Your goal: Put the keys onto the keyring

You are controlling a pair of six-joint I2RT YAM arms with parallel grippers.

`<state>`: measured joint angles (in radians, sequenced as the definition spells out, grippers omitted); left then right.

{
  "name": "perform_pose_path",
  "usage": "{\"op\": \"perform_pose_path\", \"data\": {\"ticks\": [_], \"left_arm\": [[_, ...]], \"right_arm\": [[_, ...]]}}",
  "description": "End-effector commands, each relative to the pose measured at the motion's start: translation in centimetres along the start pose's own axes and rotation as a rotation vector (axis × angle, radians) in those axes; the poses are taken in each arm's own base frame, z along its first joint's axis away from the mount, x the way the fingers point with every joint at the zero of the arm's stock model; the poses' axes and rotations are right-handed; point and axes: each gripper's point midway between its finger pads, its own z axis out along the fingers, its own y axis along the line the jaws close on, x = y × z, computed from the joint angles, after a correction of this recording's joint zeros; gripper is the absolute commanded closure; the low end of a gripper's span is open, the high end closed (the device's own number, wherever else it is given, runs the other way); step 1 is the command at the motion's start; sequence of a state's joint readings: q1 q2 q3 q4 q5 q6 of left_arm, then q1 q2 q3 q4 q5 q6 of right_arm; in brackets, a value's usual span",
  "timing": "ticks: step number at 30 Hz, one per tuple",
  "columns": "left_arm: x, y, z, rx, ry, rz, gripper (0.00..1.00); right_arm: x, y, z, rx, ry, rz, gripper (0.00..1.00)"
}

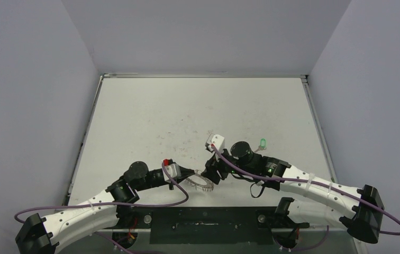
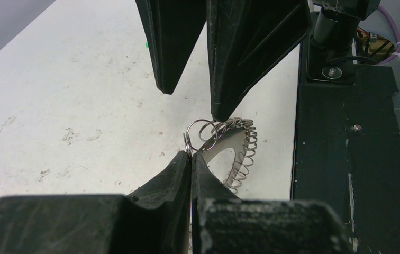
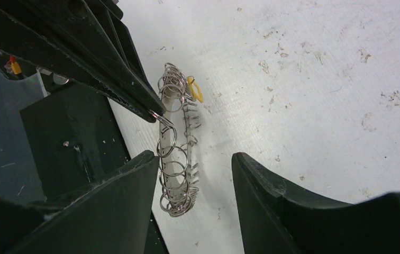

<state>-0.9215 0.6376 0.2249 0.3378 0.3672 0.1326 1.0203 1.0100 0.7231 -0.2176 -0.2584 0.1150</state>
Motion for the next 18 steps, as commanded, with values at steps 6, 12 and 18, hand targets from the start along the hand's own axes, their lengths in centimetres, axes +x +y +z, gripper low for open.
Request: {"op": "perform_pose_path", "data": {"ticks": [6,12,18], "left_arm": [[-1.8,0.0,0.2,0.006,-0.058,0.009,1.00],[-1.9,-0.1,0.2,0.012,-0.062,0.012,1.00],[-1.7,-0.2,0.0,0.012,-0.054,0.013,1.00]], "right_arm": [[-1.9,-0.3,1.3,0.005,-0.067,0.031,0.52],[-1.5,-0.2,2.2,-0.005,-0.044,0.044,0.63],[-1.3,-0.5,2.3,0.005,-0.037,0.051,0.96]]}}
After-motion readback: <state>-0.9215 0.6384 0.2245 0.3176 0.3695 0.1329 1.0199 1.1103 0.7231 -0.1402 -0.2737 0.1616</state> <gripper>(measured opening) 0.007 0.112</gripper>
